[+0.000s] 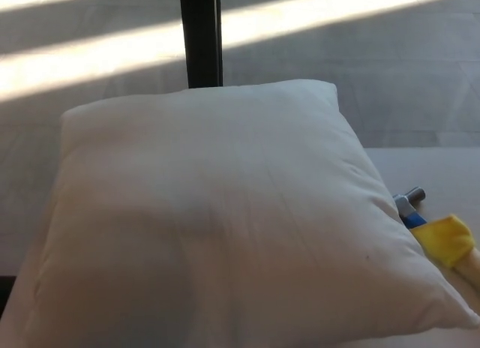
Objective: A hammer is kept on the right hand side and a pillow is kept on the left hand side on the desk infront of the robot and the robot uses its right hand to pick up the hammer and makes a downward swinging motion to hit the pillow
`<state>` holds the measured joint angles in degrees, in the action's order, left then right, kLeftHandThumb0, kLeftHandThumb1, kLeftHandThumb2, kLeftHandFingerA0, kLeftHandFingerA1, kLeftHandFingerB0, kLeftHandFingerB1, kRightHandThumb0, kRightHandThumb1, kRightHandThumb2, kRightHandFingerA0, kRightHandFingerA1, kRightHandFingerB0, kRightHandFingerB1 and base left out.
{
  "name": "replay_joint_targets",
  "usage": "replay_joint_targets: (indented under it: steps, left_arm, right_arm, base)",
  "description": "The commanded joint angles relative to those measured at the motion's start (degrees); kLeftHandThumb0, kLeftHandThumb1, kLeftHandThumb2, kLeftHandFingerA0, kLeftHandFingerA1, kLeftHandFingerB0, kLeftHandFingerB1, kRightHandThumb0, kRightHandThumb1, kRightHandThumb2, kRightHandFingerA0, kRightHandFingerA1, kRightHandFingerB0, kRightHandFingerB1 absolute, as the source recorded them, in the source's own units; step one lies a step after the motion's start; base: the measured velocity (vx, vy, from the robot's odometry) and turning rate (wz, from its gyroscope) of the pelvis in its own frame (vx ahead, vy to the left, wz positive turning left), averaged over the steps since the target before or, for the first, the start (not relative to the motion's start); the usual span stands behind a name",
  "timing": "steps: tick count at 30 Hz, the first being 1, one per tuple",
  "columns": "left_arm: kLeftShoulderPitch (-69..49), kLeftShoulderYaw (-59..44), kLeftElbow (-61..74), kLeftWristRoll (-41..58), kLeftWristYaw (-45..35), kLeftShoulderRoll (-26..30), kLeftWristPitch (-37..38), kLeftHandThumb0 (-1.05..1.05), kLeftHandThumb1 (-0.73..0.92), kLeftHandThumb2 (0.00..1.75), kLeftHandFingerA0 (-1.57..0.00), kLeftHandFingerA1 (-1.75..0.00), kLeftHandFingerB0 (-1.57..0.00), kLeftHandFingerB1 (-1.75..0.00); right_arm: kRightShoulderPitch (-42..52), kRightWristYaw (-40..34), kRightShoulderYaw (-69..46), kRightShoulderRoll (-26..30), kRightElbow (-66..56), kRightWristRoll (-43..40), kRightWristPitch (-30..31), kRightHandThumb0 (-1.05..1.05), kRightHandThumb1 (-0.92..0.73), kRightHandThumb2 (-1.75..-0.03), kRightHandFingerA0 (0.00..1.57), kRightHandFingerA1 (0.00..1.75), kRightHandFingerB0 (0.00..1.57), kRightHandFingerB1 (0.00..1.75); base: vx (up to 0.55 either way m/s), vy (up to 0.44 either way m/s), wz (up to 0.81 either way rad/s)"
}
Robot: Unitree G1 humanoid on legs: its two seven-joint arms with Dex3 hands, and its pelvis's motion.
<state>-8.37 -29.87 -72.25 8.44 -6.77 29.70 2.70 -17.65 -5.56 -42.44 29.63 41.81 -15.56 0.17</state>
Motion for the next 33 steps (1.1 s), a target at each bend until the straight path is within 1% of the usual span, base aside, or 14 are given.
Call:
replay_joint_targets:
  steps: [1, 2, 4, 5, 13, 21, 22, 23, 26, 27, 28, 30, 31, 33]
  left_arm:
    - [-0.67, 0.5, -0.24, 0.65, -0.97, 1.11, 1.81, -0.58, 0.69, 0.6, -0.58, -0.66, -0.58, -0.5]
    - [-0.69, 0.36, -0.39, 0.77, -0.86, 0.96, 1.82, -0.59, 0.68, 0.6, -0.55, -0.64, -0.57, -0.5]
    - [-0.56, 0.13, -0.2, 1.05, -0.31, 0.66, 1.18, -0.59, 0.67, 0.6, -0.52, -0.66, -0.6, -0.51]
    - [-0.53, 0.2, -0.15, 0.96, -0.04, 0.64, 1.04, -0.59, 0.67, 0.6, -0.52, -0.65, -0.59, -0.51]
    - [-1.01, 0.52, -0.31, 0.58, -0.25, 0.66, 1.52, -0.6, 0.68, 0.6, -0.51, -0.64, -0.61, -0.52]
    - [-0.8, -0.23, -0.41, 1.34, 0.35, 0.43, 0.81, -0.59, 0.66, 0.6, -0.54, -0.68, -0.64, -0.54]
    - [-1.05, -0.1, -0.35, 1.22, 0.3, 0.45, 0.65, -0.59, 0.66, 0.6, -0.53, -0.69, -0.64, -0.55]
    - [-1.25, 0.74, -0.37, 0.42, -0.07, 0.39, 1.02, -0.59, 0.69, 0.61, -0.5, -0.63, -0.61, -0.52]
    - [-1.28, 0.86, -0.37, 0.35, -0.11, 0.39, 1.06, -0.59, 0.69, 0.61, -0.5, -0.63, -0.61, -0.52]
    - [-1.35, 0.59, -0.42, 0.65, -0.34, 0.36, 1.15, -0.59, 0.68, 0.6, -0.52, -0.65, -0.6, -0.52]
    - [-1.51, 0.52, -0.59, 0.67, -0.61, 0.33, 1.83, -0.57, 0.68, 0.6, -0.54, -0.66, -0.6, -0.53]
    - [-1.78, 0.77, -0.71, 0.42, -1.13, 0.45, 2.43, -0.58, 0.69, 0.6, -0.53, -0.64, -0.58, -0.51]
    - [-1.82, 0.98, -0.66, 0.24, -1.12, 0.5, 2.28, -0.59, 0.69, 0.61, -0.53, -0.64, -0.59, -0.51]
    - [-1.89, 0.7, -0.54, 0.58, -1.21, 0.35, 2.6, -0.58, 0.68, 0.6, -0.53, -0.64, -0.6, -0.52]
  right_arm:
    - [-2.1, -2.4, 7.39, 1.29, -20.13, 2.84, 8.71, -0.38, -0.39, -0.99, 0.01, 0.51, 0.0, 0.48]
    - [-2.28, -1.2, 8.68, 1.5, -23.34, 2.37, 10.43, -0.76, -0.7, -0.63, 0.1, 0.31, 0.15, 0.25]
    - [-2.61, 1.38, 14.78, 3.07, -30.5, 6.0, 11.79, -0.79, -0.73, -0.62, 0.02, 0.3, 0.12, 0.25]
    - [-2.56, 1.46, 16.72, 3.41, -32.19, 7.89, 11.69, -0.78, -0.55, -0.98, 0.02, 0.25, 0.07, 0.3]
    - [-6.53, 4.03, 33.97, 6.25, -36.83, 22.76, 11.59, -1.03, -0.64, -1.03, 0.04, 0.09, 0.07, 0.0]
    - [-11.34, 6.41, 44.75, 6.12, -29.08, 28.0, 12.66, -0.98, -0.6, -0.99, 0.08, 0.04, 0.09, 0.11]
    - [-11.19, 7.61, 46.21, 5.76, -30.03, 27.68, 13.7, -0.89, -0.67, -0.61, 0.0, 0.24, 0.0, 0.27]
    - [-12.42, 9.42, 52.3, 5.25, -27.71, 32.44, 15.69, -0.9, -0.55, -0.95, 0.04, 0.14, 0.12, 0.1]
    - [-12.75, 9.32, 53.64, 5.54, -27.5, 32.6, 16.35, -0.9, -0.55, -0.95, 0.04, 0.14, 0.12, 0.1]
    - [-13.27, 8.49, 54.91, 4.92, -25.0, 33.44, 15.29, -0.86, -0.65, -0.6, 0.0, 0.31, 0.06, 0.29]
    - [-14.05, 8.21, 56.25, 4.45, -22.53, 34.24, 15.22, -0.83, -0.53, -0.94, 0.0, 0.21, 0.07, 0.25]
    - [-15.19, 7.27, 58.78, 4.31, -18.77, 36.15, 15.7, -0.9, -0.57, -0.97, 0.0, 0.23, 0.05, 0.26]
    - [-15.7, 6.24, 59.63, 4.04, -16.97, 36.79, 15.6, -0.86, -0.69, -0.61, 0.0, 0.4, 0.12, 0.27]
    - [-15.87, 5.51, 60.07, 3.79, -15.89, 36.47, 15.67, -0.85, -0.54, -0.96, 0.04, 0.3, 0.09, 0.33]
  base:
    - [0.0, 0.0, 0.0]
    - [0.0, 0.0, 0.0]
    - [0.0, 0.0, 0.0]
    - [0.0, 0.0, 0.0]
    - [0.0, 0.0, 0.0]
    - [0.0, 0.0, 0.0]
    - [0.0, 0.0, 0.0]
    - [0.0, 0.0, 0.0]
    - [0.0, 0.0, 0.0]
    - [0.0, 0.0, 0.0]
    - [0.0, 0.0, 0.0]
    - [0.0, 0.0, 0.0]
    - [0.0, 0.0, 0.0]
    - [0.0, 0.0, 0.0]
